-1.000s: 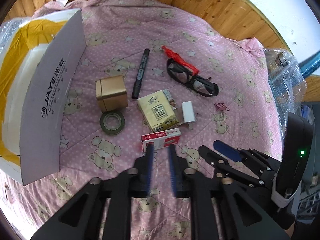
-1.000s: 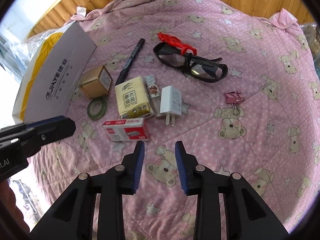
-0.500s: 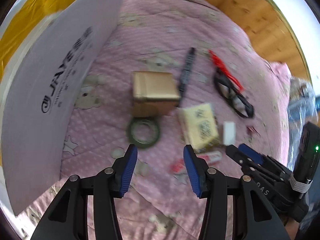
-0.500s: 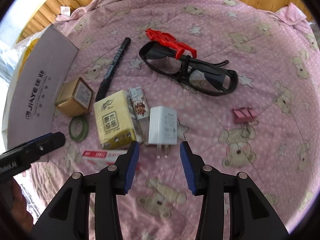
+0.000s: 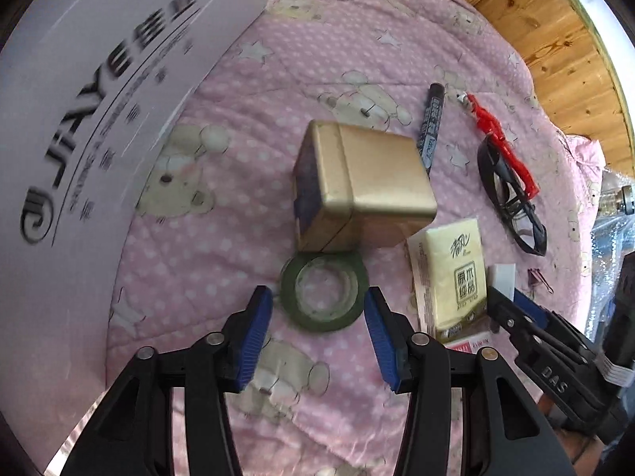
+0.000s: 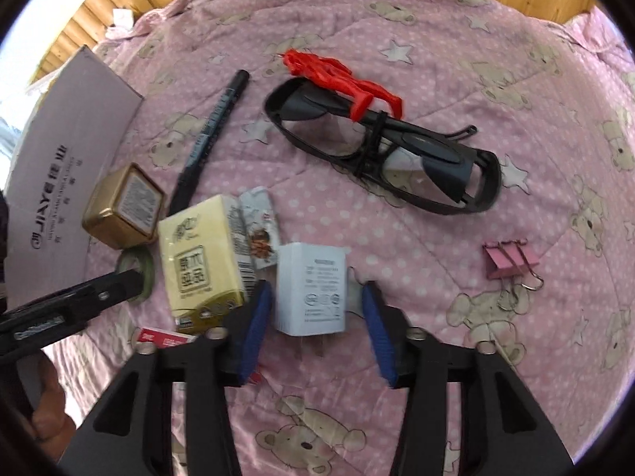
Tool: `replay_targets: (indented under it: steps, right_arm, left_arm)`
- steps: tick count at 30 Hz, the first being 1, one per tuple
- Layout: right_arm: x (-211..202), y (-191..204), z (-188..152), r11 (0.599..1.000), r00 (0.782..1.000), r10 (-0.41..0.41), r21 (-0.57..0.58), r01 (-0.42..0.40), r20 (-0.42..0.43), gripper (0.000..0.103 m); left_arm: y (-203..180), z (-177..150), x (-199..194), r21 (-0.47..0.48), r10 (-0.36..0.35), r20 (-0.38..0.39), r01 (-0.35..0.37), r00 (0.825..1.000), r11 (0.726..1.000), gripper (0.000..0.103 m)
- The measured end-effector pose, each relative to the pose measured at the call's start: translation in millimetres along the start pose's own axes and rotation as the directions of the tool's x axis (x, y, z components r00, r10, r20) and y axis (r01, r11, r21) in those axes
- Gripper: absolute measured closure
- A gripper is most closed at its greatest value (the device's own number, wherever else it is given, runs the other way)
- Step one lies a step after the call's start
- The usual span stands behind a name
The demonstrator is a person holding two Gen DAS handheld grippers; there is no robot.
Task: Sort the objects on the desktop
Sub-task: 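Grasp the white charger with the right tool while the left tool grasps the green tape roll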
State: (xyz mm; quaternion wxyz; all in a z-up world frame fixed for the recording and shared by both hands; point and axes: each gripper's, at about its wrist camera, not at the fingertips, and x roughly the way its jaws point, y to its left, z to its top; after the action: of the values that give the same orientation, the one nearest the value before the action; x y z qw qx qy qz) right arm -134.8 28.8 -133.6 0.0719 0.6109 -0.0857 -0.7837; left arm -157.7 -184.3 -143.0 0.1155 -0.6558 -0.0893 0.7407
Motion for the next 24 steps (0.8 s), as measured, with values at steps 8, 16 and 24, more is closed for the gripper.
replay_targets:
  steps: [8, 16, 24]
  right_arm:
    - [-9.2, 2.8, 2.1, 0.999, 1.000, 0.030, -0.014, -0.030, 0.009, 0.068]
    - [-9.0, -0.6, -1.1, 0.999, 0.999, 0.034, 0.004, -0.034, 0.001, 0.068]
    - [-7.1, -8.2, -3.4, 0.999, 0.999, 0.041, 0.014, -0.040, -0.013, 0.068]
  left_arm:
    - [-13.5, 1.1, -9.2, 0.044, -0.026, 0.034, 0.025, 0.999, 0.999, 0.087]
    - [-20.6, 0.2, 3.4, 0.024, -0.039, -0.016, 0.040, 0.999, 0.999, 0.079]
    - [-32.6, -4.2, 5.9, 0.080, 0.000, 0.011, -0.001, 1.000, 0.997, 0.087]
